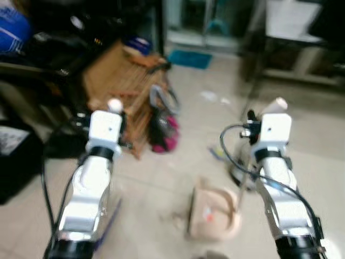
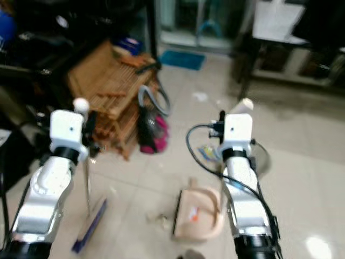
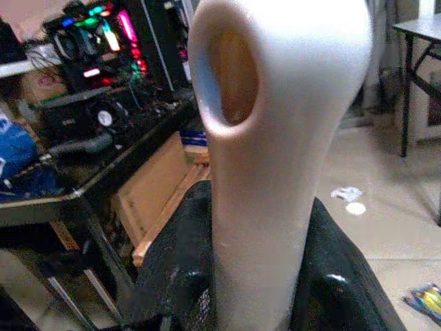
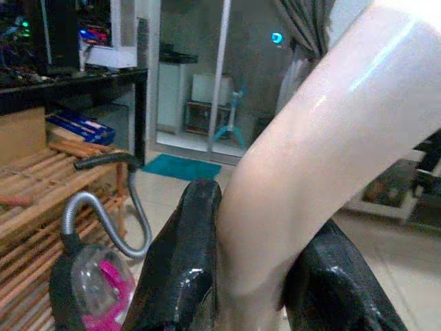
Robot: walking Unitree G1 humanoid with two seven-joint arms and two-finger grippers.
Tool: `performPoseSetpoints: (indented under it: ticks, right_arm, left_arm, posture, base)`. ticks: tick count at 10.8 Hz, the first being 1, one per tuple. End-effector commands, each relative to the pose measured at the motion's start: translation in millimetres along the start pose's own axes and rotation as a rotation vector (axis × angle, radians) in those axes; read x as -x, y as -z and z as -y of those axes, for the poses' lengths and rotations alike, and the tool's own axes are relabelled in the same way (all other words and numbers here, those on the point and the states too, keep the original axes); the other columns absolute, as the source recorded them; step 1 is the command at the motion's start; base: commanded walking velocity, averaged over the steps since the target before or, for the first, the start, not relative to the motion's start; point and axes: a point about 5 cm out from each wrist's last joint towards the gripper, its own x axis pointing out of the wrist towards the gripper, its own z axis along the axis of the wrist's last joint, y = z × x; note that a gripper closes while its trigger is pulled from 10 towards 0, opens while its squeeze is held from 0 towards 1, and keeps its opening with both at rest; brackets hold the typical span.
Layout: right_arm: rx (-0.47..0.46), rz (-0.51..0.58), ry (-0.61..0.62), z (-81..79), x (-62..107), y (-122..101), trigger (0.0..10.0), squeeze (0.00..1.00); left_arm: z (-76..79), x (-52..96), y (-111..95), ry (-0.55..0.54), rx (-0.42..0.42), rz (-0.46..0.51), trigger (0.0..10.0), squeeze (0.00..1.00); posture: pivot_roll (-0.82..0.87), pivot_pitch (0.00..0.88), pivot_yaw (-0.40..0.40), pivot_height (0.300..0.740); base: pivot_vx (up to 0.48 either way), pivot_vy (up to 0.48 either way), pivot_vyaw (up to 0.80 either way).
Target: Sweep floor
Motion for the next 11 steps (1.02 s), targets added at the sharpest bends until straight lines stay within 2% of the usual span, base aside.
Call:
performPoseSetpoints:
  ticks: [1, 3, 6, 9, 11]
  right_arm:
    - [-0.013, 0.04, 0.027, 4.0, -0.8, -5, 10.0, 0.0]
    - [0.017, 0.043, 0.043, 9.9, 0.8, -1, 10.0, 0.0]
    - [0.059, 0.075, 0.062, 21.7, 2.3, 2, 10.0, 0.0]
    - [0.071, 0.07, 0.047, 22.1, -2.8, 12, 10.0, 0.0]
    - [0.091, 0.079, 0.033, 15.4, -9.6, 16, 10.0, 0.0]
  left_arm:
    - [-1.1, -0.7, -7, 0.007, 0.002, 0.043, 10.0, 0.0]
    - [4.1, 0.5, 0, 0.019, 0.015, 0.025, 10.0, 0.0]
    - [4.9, 2.3, 7, -0.001, -0.011, 0.063, 10.0, 0.0]
    - [4.9, 0.6, 16, -0.023, -0.02, 0.092, 10.0, 0.0]
    - [10.4, -1.0, 13, -0.004, -0.005, 0.165, 10.0, 0.0]
  posture:
    - [-0.02, 0.06, 0.019, 0.74]
    - [-0.02, 0.065, 0.018, 0.74]
    - [-0.02, 0.095, 0.012, 0.74]
    - [-0.02, 0.157, 0.005, 0.74]
    - [-0.03, 0.231, -0.011, 0.74]
  base:
    - [0.0, 0.0, 0.0]
    - [0.0, 0.0, 0.0]
    - [0.0, 0.0, 0.0]
    - [0.0, 0.0, 0.0]
    - [0.0, 0.0, 0.0]
